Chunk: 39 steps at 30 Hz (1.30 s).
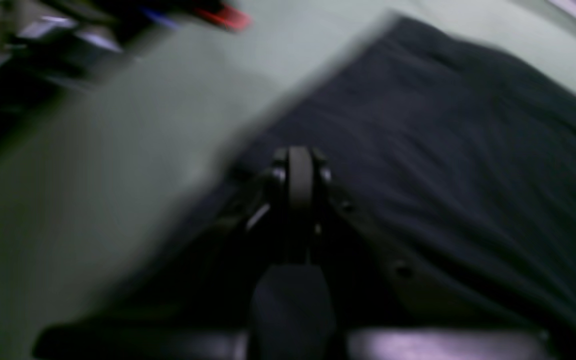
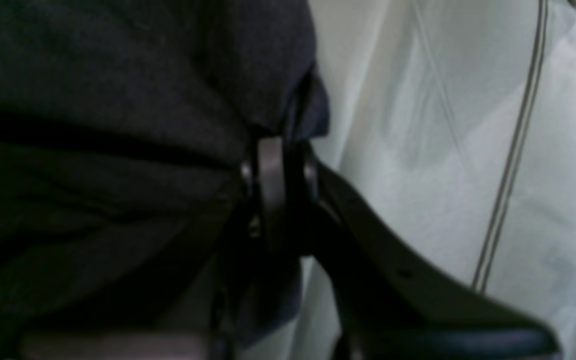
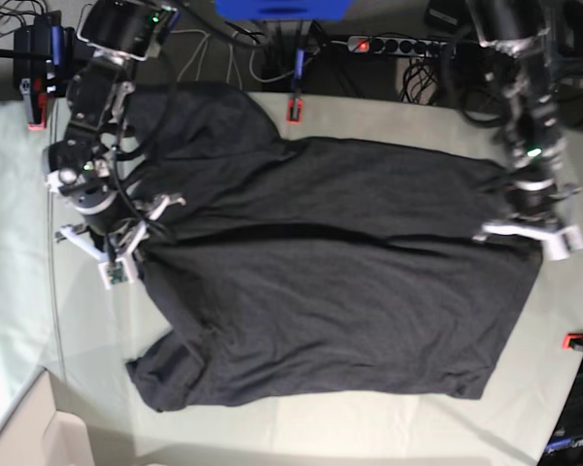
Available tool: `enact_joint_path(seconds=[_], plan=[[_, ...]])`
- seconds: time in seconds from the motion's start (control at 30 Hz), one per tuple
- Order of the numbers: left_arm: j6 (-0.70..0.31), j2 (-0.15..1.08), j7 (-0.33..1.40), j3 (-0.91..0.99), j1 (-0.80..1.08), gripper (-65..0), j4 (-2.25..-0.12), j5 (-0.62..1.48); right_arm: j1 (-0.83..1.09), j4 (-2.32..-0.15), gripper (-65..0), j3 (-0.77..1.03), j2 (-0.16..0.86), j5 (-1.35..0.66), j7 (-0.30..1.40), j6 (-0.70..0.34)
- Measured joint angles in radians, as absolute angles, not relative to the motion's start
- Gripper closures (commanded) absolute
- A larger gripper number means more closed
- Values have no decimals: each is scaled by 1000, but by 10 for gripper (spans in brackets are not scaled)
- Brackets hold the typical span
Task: Layout the t-shirt on the table in an organized manner, then fold the t-shirt properly
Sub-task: 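Grasp the shirt's two corners with both grippers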
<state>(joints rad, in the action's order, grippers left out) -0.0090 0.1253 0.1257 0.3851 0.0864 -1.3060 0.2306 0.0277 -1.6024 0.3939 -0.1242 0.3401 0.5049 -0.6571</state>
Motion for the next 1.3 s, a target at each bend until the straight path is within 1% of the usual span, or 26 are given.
enact_joint_path(seconds=[0.07, 0.17, 0.23, 0.3, 0.37, 0.47, 0.53, 0.67, 0.77, 0.83, 0.97, 1.0, 1.03, 1.1, 1.17, 1.23, 1.3], plan=[[-9, 120, 145, 345, 49, -2, -1208, 230, 31, -1578, 0, 396, -120, 337, 514, -657], [-3, 128, 138, 350, 7, -2, -1102, 231, 28, -1557, 0, 453, -108, 334, 505, -639], [0, 150, 131, 352, -12, -2, -1050, 231, 17, -1533, 0, 497, -94, 334, 513, -601], [-4, 173, 131, 352, -20, -1, -1020, 233, 8, -1525, 0, 546, -98, 337, 512, -539], [-3, 195, 130, 352, -23, -1, -998, 237, 7, -1525, 0, 577, -94, 336, 510, -510], [-3, 215, 131, 353, -24, -1, -982, 237, 25, -1493, 0, 572, -95, 336, 531, -508], [-2, 215, 130, 353, -30, -1, -981, 237, 44, -1475, 0, 536, -97, 337, 563, -512], [-4, 213, 128, 352, -33, -1, -978, 236, 56, -1465, -8, 479, -94, 336, 585, -564], [-3, 213, 131, 352, -23, -1, -987, 238, 52, -1466, -102, 472, -80, 337, 596, -564], [-4, 213, 131, 352, -20, -1, -1012, 237, 52, -1466, -191, 472, -65, 337, 603, -566], [-3, 212, 136, 352, 6, -6, -1113, 241, 47, -1468, -341, 492, -52, 336, 598, -566], [-2, 210, 135, 353, 17, -8, -1141, 240, 44, -1472, -367, 511, -53, 332, 595, -568], [1, 209, 139, 353, 31, -22, -1174, 243, 39, -1480, -388, 537, -54, 332, 595, -572], [4, 205, 139, 353, 60, -80, -1235, 243, 26, -1508, -406, 590, -53, 334, 599, -572], [-2, 205, 134, 352, 97, -161, -1288, 244, 20, -1535, -409, 610, -52, 337, 593, -572], [1, 204, 135, 352, 142, -261, -1327, 244, 22, -1555, -411, 606, -59, 334, 595, -572], [0, 202, 135, 352, 187, -339, -1347, 244, 29, -1578, -412, 601, -67, 334, 593, -573]])
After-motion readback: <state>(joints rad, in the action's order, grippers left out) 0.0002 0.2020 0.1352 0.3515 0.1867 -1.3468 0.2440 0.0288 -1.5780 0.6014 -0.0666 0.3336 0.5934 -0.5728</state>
